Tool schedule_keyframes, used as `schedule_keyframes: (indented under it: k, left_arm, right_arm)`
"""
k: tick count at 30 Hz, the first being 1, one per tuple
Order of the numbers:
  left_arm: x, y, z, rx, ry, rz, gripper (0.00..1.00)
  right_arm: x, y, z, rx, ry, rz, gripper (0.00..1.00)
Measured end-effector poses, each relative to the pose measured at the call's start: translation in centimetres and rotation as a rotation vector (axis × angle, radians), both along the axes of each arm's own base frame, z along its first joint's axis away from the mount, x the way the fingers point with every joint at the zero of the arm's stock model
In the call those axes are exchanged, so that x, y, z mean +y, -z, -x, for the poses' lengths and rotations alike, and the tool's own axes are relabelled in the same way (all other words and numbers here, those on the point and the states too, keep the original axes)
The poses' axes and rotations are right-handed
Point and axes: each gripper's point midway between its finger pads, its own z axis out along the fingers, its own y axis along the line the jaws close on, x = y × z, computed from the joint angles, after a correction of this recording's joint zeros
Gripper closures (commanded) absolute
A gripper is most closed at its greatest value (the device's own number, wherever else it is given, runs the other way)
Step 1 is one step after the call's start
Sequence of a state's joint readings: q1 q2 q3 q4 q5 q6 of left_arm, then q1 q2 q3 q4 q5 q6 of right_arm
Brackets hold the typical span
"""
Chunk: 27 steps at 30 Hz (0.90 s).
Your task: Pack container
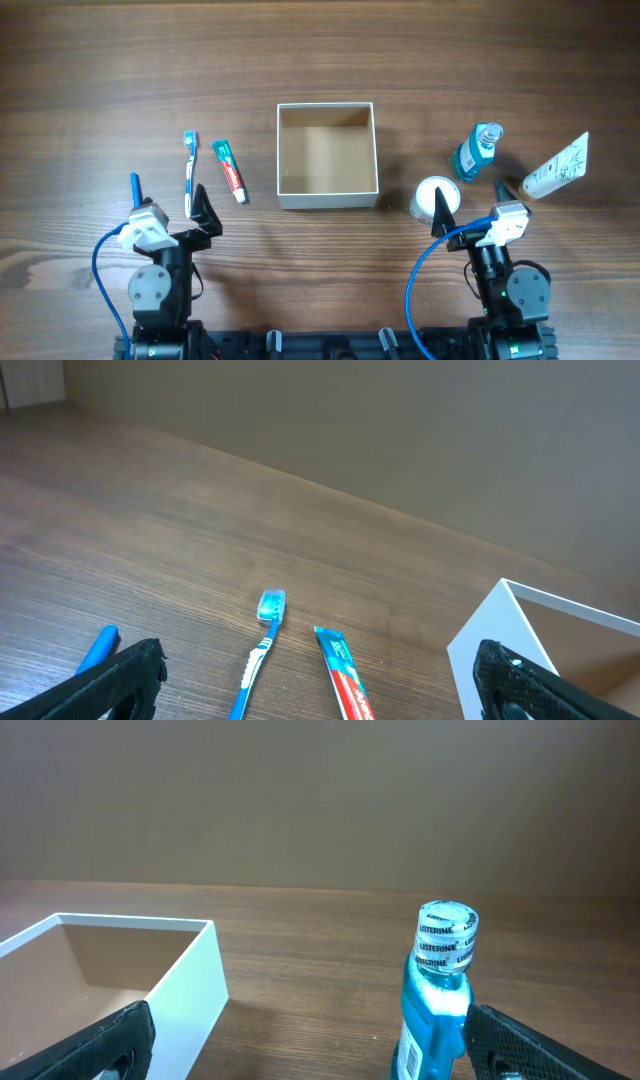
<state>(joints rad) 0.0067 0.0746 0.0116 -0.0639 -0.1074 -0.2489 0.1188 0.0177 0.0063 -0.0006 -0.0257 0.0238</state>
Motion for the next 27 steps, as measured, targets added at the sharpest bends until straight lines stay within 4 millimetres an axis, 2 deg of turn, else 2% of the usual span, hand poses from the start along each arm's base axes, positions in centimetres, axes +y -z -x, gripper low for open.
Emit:
schedule_keyframes:
  k: [22, 25, 27]
  left_arm:
    - [0.0, 0.0, 0.0, 0.000, 0.000, 0.000, 0.00]
    - [-0.1, 0.0, 0.0, 0.001, 0.003, 0.000, 0.00]
    - [-0.1, 0.2, 0.0, 0.007, 0.005, 0.001, 0.01]
  right_arm:
    - [0.1, 0.0, 0.0, 0.007, -0.008, -0.035, 0.00]
    - [0.4, 1.0, -0.1, 0.053, -0.017, -0.070, 0.00]
    - [0.7, 2.4, -0.2, 0.122, -0.033, -0.076, 0.00]
